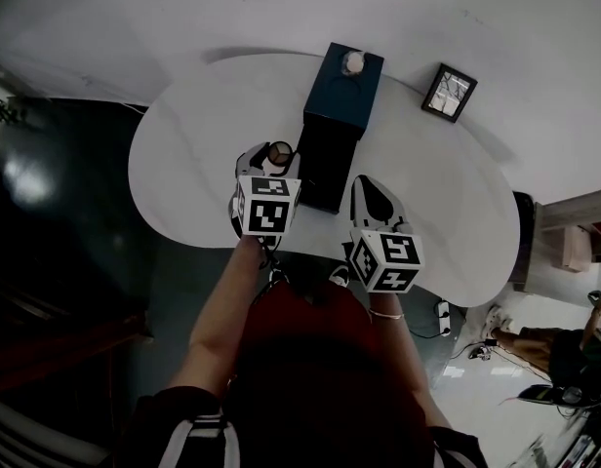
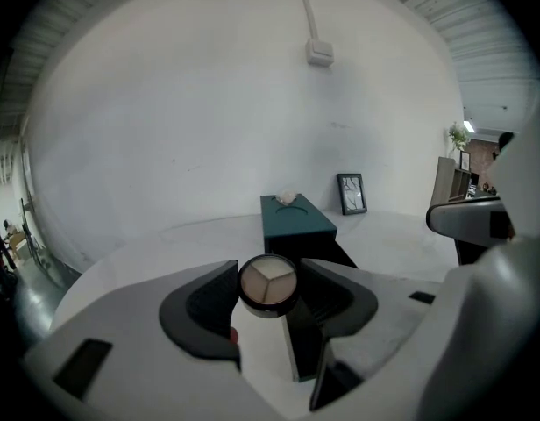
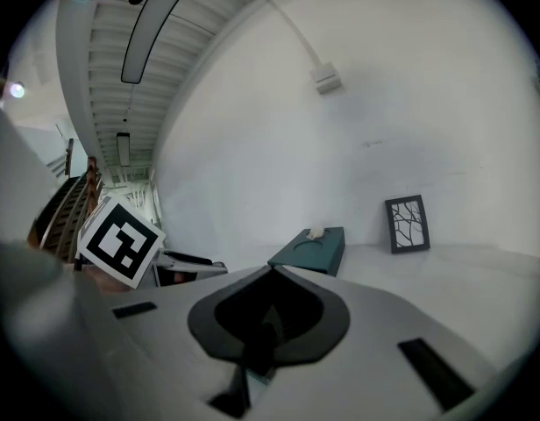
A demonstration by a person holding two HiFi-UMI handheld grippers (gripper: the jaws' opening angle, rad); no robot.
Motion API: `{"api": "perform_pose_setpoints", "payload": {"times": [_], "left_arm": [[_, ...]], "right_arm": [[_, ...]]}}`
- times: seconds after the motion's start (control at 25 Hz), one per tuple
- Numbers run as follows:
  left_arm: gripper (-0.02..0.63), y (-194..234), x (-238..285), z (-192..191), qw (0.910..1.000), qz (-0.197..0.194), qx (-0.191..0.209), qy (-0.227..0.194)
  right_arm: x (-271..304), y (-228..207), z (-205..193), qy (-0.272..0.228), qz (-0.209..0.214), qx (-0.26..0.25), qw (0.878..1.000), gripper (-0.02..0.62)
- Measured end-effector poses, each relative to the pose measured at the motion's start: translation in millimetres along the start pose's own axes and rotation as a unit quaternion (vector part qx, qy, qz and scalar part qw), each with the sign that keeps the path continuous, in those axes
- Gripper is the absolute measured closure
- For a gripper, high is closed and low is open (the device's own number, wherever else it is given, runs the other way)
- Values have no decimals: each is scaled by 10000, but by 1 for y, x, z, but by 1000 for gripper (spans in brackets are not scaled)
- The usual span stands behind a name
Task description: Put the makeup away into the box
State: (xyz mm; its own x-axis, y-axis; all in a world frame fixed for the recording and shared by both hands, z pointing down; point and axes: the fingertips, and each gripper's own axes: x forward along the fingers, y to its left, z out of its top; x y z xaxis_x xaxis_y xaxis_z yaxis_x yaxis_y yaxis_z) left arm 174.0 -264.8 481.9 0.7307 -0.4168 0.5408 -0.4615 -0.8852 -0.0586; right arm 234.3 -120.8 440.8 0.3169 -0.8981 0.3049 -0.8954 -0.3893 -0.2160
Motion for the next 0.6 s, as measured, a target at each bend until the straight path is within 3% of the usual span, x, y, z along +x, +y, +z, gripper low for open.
{"api": "perform_pose_setpoints", "payload": {"times": [0.6], "left_arm": [[367, -65, 50, 6, 9993, -120, 104, 330]], "right_arm": [[2, -65, -3, 220, 140, 98, 9996, 581]]}}
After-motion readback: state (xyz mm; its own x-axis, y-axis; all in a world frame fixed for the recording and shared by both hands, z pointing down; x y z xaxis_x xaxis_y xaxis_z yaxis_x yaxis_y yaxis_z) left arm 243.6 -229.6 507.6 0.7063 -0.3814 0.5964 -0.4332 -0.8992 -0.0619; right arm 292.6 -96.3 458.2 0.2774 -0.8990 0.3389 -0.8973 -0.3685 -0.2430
